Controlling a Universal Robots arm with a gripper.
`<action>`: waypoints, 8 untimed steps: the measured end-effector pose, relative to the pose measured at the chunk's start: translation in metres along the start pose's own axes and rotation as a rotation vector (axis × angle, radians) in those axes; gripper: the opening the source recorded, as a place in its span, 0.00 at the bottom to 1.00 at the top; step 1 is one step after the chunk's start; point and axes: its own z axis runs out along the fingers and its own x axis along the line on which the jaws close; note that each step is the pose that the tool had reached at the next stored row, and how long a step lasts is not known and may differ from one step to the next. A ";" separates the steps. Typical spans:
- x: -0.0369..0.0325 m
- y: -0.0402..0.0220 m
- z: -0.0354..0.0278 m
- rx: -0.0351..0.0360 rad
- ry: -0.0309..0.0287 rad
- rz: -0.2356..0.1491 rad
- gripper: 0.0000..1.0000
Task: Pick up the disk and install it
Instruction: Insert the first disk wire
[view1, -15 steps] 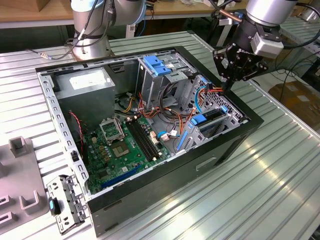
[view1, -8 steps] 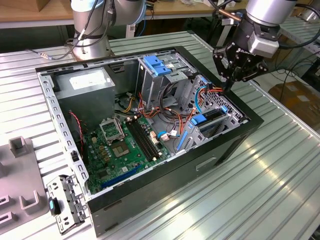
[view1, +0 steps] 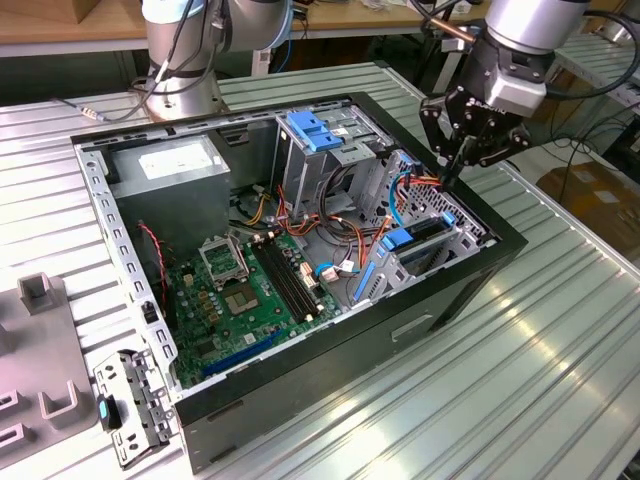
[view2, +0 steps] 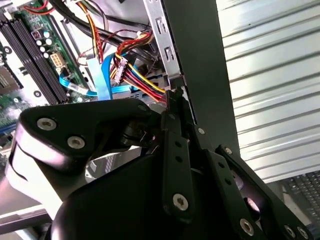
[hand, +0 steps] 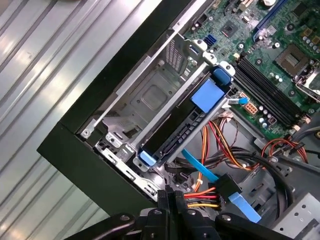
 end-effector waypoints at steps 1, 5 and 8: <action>0.0000 0.0000 0.0002 -0.0008 0.0004 0.018 0.16; 0.0000 0.0000 0.0008 -0.0039 0.0024 0.074 0.16; -0.0001 0.0000 0.0013 -0.0067 0.0040 0.128 0.16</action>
